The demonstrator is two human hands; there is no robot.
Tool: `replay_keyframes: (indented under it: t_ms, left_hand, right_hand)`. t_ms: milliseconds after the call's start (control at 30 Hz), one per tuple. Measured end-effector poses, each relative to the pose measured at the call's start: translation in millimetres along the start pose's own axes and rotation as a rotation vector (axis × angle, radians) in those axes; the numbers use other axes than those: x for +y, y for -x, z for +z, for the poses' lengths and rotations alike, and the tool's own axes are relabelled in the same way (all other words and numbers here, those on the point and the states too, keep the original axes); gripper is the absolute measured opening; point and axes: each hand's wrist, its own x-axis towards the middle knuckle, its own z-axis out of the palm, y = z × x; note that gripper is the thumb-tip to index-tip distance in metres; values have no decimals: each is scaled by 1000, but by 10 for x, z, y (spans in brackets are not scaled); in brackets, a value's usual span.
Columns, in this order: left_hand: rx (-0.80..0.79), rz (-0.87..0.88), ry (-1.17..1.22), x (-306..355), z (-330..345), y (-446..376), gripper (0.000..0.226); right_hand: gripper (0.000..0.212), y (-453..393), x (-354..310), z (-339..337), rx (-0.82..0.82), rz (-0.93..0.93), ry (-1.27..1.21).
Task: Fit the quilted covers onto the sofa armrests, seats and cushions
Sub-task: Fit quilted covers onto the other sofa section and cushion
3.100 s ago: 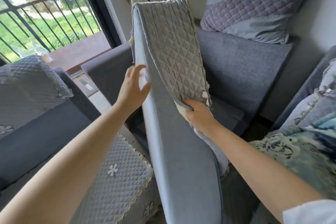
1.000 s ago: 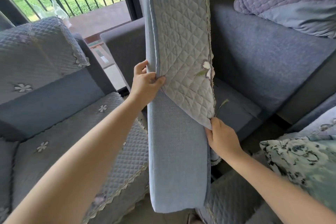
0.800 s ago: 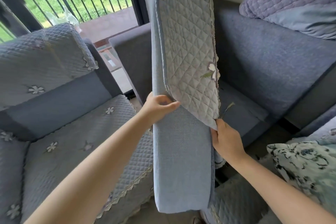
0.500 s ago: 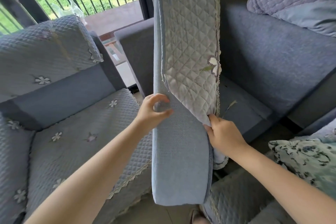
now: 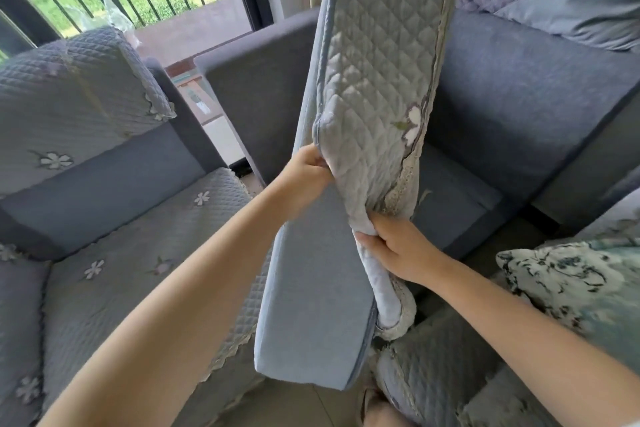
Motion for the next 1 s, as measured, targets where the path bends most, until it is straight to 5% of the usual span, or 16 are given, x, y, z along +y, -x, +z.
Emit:
replay_keyframes:
  t_ms: [100,233,333,400,533,633,700,800,867,933,1000]
  left_hand:
    - [-235,-148,203,-53,75,-47,27]
    - [-3,-212,388,-178,3,-174,23]
    - [106,-185,293,-228,-86,-290,14]
    - [136,-179,246,-287,-174,-342,15]
    - [79,-228,248,-412,-381,-369,11]
    - [-23,-241,282,-494,-498,-389,20]
    - [-89,-239,269,-488,-628,-447,5]
    - [-210,-250,275,-390,-824,-639,20]
    - [-233,-274,292,-309,-816,-843,14]
    - [-211,-324,305,-264,-731,-1061,9]
    - [-194,-342,297,-267,-657,-1324,5]
  right_hand:
    - [25,15,2,-113,9,89,-146]
    - [9,-33,67,-118,5,209,-571]
    - [14,-64,174,-184,355,371,-726]
    - [21,-217,236,-273,507,453,-568]
    - [91,-856,258,-335,464,473,-180]
    - [114,-1062,234,-240,442,641,79]
    - [116,-1085,216,-252,486,657,162]
    - [96,-1274,284,-376,571,424,538]
    - [76,-1511,392,-543,446,175,752]
    - [72,-1724,499,-804,245,131,750]
    - [72,-1916,664,-1100,227,129,721]
